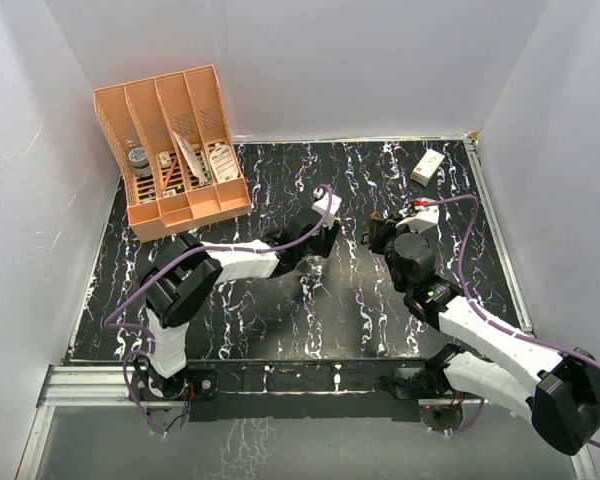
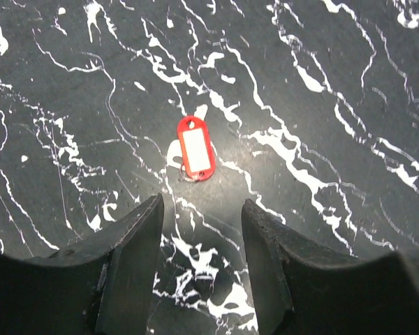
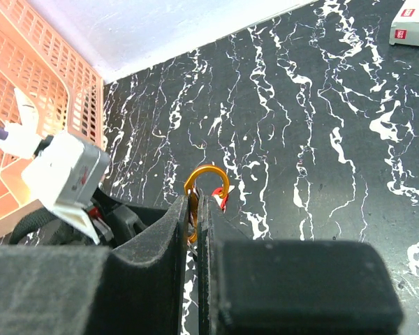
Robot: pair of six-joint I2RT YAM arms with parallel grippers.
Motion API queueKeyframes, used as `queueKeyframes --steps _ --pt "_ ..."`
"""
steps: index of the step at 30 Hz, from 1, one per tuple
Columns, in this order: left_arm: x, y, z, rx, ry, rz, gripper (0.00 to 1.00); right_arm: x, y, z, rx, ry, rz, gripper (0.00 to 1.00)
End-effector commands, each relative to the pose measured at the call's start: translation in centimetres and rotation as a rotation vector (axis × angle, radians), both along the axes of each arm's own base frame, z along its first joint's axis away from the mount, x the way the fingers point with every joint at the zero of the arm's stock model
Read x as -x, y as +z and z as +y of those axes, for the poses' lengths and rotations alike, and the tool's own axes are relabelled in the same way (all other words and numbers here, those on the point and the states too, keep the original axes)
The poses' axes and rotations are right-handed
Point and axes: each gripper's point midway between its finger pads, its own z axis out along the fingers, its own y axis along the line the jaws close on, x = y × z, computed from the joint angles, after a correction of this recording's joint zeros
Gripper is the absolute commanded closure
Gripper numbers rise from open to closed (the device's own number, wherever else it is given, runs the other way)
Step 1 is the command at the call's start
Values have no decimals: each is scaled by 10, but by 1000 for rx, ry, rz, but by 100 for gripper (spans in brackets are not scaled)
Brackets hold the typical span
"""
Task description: Put the keys on the keyring
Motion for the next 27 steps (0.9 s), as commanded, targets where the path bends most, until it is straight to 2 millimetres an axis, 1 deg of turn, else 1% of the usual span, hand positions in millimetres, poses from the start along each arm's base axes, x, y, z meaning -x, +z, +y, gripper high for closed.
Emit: queueKeyframes --steps 1,4,10,15,22,27 --pt "-18 16 -3 48 63 58 54 -2 19 -5 -21 -28 -48 100" --pt "-23 12 -6 70 78 141 54 -1 22 -6 -21 -28 -51 100" --pt "-25 3 -6 119 89 299 55 0 23 -8 -21 -31 -54 100" --pt "-24 -3 -3 115 108 374 55 -1 24 -7 -21 -28 -55 100" --pt "-15 -9 -6 155 111 467 55 -2 24 -5 -20 -24 -54 100" --pt "-13 -12 -9 175 114 489 55 -2 24 -4 -20 -21 -53 100"
